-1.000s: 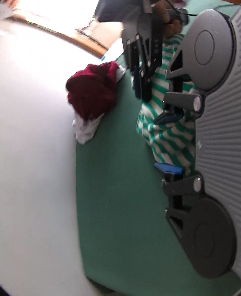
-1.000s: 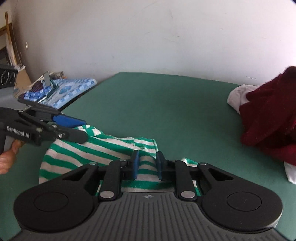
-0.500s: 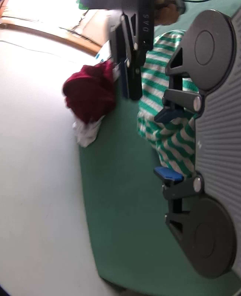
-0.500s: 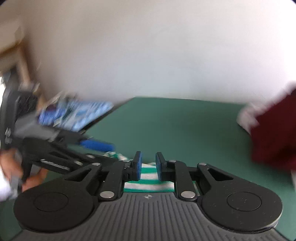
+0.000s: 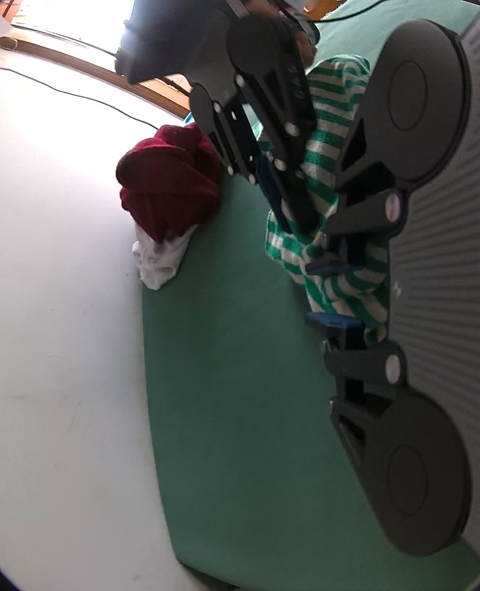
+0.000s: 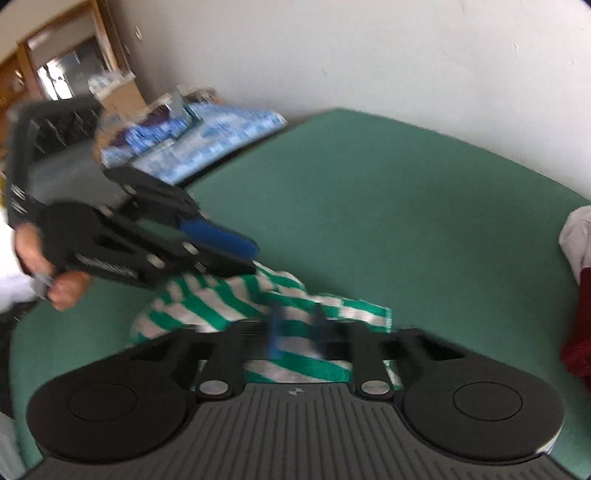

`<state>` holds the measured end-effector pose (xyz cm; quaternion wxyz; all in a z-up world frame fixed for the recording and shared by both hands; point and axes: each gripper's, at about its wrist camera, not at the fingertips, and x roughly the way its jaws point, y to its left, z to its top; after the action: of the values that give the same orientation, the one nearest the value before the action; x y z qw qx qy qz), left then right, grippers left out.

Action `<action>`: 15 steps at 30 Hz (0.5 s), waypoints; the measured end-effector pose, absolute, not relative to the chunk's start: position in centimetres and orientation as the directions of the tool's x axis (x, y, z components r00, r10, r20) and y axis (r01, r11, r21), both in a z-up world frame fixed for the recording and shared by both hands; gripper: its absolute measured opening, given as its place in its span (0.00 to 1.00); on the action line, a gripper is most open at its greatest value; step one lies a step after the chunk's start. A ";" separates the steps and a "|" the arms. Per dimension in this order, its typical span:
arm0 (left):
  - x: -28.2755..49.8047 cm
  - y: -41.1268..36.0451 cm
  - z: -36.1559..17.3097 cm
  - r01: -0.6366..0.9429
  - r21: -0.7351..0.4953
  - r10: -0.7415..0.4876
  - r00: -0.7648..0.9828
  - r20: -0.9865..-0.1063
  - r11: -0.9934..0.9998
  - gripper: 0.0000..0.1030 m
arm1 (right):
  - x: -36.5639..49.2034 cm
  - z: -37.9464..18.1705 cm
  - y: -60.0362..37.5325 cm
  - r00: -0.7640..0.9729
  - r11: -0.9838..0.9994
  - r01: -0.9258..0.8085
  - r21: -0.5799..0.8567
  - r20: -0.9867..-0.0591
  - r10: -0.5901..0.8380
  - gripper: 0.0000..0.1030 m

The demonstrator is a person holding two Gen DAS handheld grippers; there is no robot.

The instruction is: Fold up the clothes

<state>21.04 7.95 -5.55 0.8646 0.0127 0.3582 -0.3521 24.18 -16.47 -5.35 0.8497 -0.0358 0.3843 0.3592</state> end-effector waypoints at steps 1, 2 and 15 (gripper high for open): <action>20.7 8.2 -5.3 0.613 -0.233 -0.601 0.505 -0.619 0.755 0.21 | 23.4 -4.7 -16.5 0.458 0.734 -0.649 0.199 -0.669 0.586 0.09; 20.4 8.6 -5.1 0.601 -0.239 -0.600 0.517 -0.610 0.762 0.25 | 22.4 -4.1 -16.6 0.470 0.727 -0.662 0.181 -0.656 0.591 0.08; 16.3 11.3 -3.6 0.516 -0.189 -0.522 0.640 -0.563 0.836 0.64 | 18.5 -3.5 -18.6 0.668 0.833 -0.498 0.243 -0.505 0.547 0.31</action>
<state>16.34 11.26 -3.65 0.9056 -0.0051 0.3126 -0.2867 18.48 -18.62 -3.51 0.9122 0.0423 0.2902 0.2862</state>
